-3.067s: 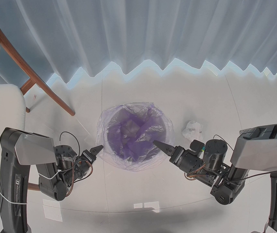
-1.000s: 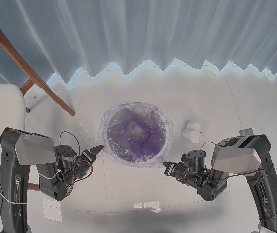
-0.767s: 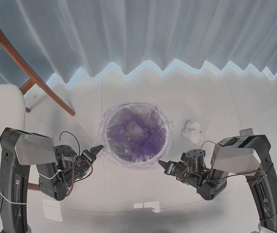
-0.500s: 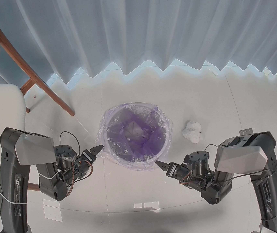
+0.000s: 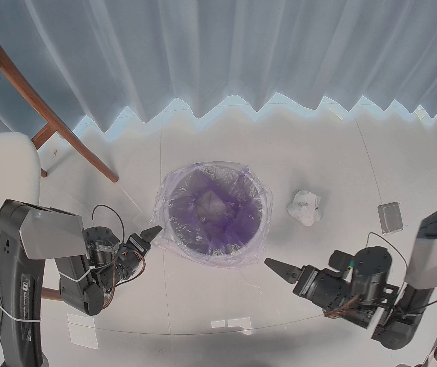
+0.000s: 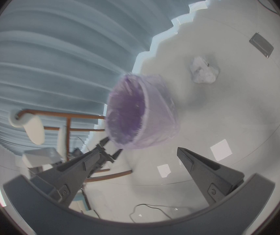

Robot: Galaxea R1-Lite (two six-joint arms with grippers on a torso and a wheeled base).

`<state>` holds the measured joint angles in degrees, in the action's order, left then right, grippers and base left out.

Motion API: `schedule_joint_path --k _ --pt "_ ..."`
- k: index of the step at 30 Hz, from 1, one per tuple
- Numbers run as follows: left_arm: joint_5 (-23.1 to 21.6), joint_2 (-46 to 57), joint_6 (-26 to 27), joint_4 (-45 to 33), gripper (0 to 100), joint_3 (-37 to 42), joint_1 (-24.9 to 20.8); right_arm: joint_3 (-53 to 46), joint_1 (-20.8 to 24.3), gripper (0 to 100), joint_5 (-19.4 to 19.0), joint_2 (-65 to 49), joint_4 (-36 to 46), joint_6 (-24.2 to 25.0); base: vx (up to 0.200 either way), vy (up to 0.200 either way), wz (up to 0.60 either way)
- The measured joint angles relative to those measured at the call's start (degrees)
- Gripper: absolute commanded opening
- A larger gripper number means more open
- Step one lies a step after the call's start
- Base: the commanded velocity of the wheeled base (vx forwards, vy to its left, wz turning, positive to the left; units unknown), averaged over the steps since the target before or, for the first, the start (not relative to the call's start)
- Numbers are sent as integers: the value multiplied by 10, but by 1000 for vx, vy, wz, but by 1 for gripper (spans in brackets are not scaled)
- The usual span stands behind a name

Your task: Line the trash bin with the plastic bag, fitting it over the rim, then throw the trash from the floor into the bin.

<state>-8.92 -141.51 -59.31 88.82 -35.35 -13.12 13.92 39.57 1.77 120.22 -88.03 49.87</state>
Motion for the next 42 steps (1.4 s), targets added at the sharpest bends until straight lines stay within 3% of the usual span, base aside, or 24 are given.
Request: schedule_joint_path --k 5,9,15,20,23,30,34,39,42 --pt "-4 37 2 0 100 27 1 -78 15 100 25 -120 -7 29 0 0 0" --pt "-8 76 19 0 100 55 1 -115 18 100 90 -200 -4 51 0 0 0" --pt "-6 123 99 -1 100 81 4 -127 19 100 176 -265 -7 62 0 0 0" --pt "-8 181 127 -1 100 104 6 -129 18 100 190 -298 -7 63 0 0 0" --pt "-8 213 133 -1 100 115 2 -129 9 100 169 -310 -8 62 0 0 0" --pt "-5 275 138 -1 100 130 -25 -81 -63 100 22 -305 -8 52 0 0 0" --pt "-5 298 136 -1 100 128 -33 -24 -101 100 -51 -266 -8 13 0 0 0" --pt "-5 315 115 -1 100 107 -34 39 -150 100 -65 -226 -8 -83 0 0 0" --pt "-5 324 99 -1 100 92 -35 91 -189 100 -67 -217 8 -102 0 0 0"
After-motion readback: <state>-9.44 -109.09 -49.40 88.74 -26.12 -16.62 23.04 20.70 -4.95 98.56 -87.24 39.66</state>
